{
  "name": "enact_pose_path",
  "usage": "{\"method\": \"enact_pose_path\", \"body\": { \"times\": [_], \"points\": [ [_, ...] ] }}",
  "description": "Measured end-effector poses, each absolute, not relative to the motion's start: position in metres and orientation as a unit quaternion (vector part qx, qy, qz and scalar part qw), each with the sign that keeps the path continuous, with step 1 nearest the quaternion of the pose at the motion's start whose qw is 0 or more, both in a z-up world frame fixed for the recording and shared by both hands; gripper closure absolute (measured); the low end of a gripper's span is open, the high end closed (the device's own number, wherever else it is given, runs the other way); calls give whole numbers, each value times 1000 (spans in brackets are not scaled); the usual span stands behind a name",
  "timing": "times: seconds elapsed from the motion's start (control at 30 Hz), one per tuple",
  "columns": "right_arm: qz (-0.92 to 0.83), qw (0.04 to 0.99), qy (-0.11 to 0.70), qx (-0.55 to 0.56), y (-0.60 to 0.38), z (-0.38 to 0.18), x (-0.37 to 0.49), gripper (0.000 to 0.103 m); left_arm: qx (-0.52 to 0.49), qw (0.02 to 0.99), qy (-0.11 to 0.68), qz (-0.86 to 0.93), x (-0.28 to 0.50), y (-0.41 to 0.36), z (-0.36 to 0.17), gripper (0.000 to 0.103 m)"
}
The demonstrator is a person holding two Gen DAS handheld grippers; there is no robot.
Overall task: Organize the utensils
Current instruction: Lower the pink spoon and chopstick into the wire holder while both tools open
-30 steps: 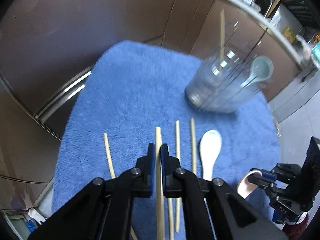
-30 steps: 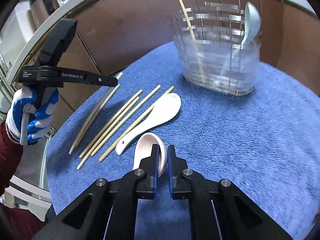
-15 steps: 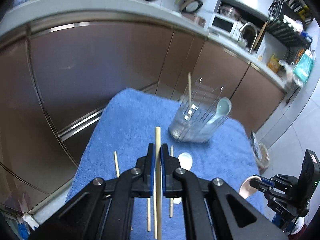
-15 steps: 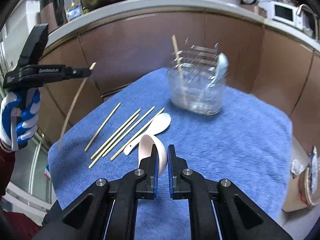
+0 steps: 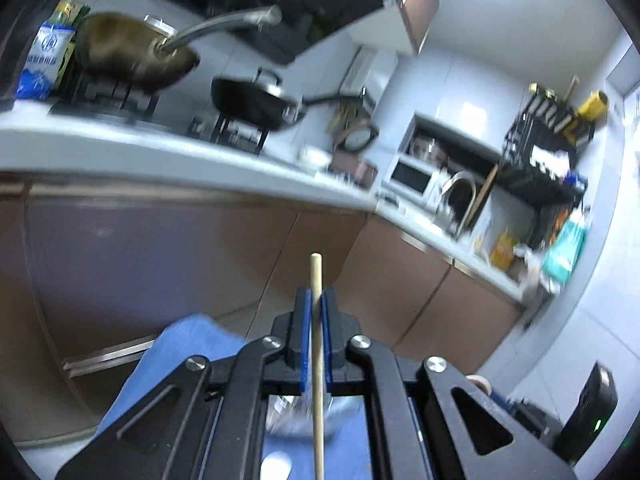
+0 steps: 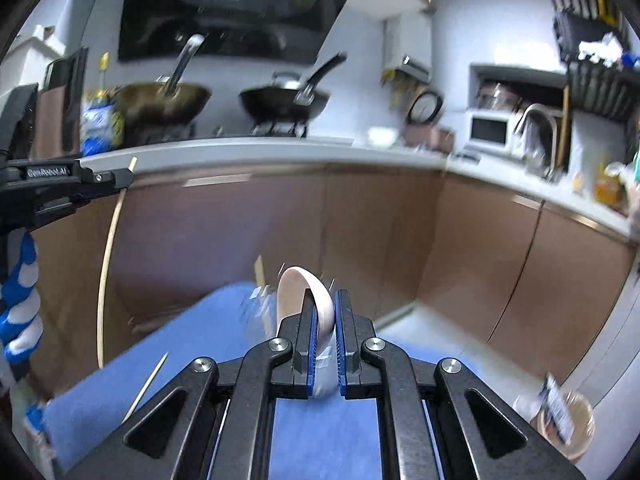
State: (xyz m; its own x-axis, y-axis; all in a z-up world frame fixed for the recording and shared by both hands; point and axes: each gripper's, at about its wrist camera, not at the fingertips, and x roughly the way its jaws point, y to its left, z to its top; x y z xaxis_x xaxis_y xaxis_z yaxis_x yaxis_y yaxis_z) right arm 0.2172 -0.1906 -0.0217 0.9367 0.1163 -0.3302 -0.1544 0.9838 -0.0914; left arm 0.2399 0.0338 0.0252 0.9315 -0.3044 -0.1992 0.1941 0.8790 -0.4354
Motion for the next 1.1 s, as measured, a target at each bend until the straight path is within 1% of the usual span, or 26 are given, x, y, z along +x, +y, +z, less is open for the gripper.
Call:
{"method": "enact_pose_path", "body": {
  "times": [0.1,0.2,0.43,0.67,0.83,0.97,1.03,1.1],
  "points": [
    [35,988,136,-68,-187,-18,245,95,-215,964,99,-118,267,18,34,98],
    [10,990,122,-71,-188,-25,272,95,-213,970,71,-97,296,-2,32,98],
    [-22,990,108,-92,-183,-59,317,95,-207,975,58,-61,357,-38,-9,98],
    [-32,989,109,-97,-183,-91,333,95,-181,981,51,-36,372,-59,-58,98],
    [-25,989,120,-83,-187,-109,337,94,-168,984,53,-24,370,-62,-78,97],
    [-15,990,122,-74,-188,-111,332,78,-169,984,58,-25,361,-56,-80,95],
    [-11,989,123,-76,-187,-110,329,77,-171,983,61,-25,355,-52,-76,89],
    [-7,989,125,-75,-185,-108,325,77,-174,982,66,-28,346,-46,-71,86]
  ]
}}
